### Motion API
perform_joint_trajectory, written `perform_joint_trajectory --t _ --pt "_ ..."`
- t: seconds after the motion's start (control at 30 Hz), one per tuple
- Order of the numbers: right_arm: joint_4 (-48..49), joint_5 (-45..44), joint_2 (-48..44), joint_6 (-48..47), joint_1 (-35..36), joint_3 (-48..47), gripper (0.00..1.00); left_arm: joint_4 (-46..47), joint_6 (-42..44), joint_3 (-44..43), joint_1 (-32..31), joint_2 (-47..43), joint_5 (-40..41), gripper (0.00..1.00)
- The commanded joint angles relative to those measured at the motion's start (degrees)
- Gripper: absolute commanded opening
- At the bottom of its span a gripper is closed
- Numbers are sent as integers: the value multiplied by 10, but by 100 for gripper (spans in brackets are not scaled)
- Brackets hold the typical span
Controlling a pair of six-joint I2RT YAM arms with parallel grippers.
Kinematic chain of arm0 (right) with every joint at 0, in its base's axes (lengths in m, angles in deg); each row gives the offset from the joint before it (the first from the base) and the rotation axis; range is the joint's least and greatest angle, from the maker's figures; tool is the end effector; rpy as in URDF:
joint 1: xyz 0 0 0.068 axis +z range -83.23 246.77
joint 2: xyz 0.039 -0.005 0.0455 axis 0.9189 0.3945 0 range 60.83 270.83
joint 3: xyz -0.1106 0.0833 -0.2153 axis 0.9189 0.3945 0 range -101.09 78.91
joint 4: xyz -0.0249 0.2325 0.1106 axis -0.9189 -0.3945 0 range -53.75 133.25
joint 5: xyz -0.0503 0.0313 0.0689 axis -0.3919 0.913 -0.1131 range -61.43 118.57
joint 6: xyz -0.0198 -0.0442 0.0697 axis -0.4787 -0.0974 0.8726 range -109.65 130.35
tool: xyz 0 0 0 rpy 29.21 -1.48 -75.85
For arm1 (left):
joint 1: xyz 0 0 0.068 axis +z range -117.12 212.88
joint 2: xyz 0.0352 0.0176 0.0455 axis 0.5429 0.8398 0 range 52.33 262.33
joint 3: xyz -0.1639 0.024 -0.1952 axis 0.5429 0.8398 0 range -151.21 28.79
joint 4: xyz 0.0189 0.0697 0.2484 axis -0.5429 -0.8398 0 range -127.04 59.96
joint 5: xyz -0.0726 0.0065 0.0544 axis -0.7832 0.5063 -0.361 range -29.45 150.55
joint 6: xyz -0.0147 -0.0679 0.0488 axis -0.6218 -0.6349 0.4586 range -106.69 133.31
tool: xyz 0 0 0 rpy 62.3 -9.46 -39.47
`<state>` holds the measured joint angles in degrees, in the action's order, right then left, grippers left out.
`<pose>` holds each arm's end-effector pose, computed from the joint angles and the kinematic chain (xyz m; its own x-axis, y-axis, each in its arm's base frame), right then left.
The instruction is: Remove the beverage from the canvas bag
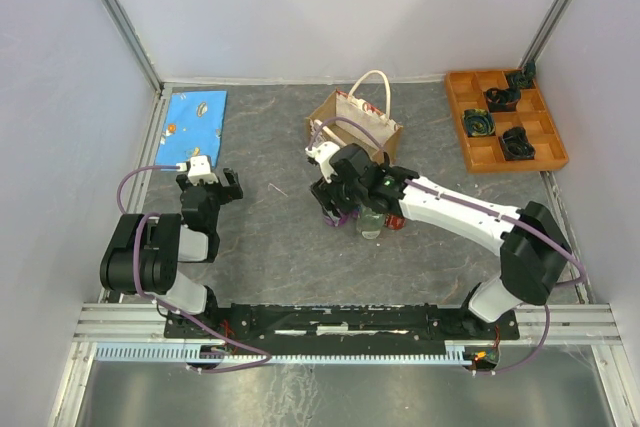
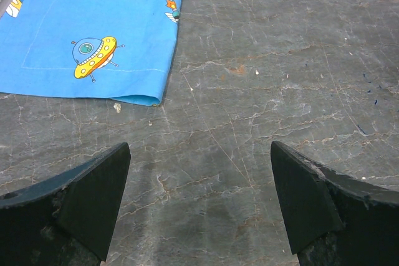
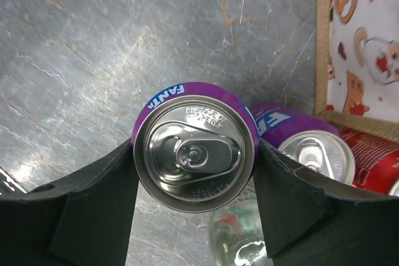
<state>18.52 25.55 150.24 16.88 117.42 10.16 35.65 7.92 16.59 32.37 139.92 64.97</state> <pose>0.2371 0.2832 0.2252 -0.5335 -0.4718 -0.7020 -0.6926 0.7201 0.0425 0.2751 0.0032 0.1158 -0.1614 -0.0922 -0.9826 -0.0826 0.9934 -0.0796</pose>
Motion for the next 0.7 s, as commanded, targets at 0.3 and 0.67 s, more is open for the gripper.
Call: perform_joint_trajectory --t 0.3,0.67 --pt "100 -11 37 0 9 37 0 19 40 -12 -4 -5 10 99" --pt "97 -36 45 -4 19 38 69 19 40 -12 -4 -5 11 99"
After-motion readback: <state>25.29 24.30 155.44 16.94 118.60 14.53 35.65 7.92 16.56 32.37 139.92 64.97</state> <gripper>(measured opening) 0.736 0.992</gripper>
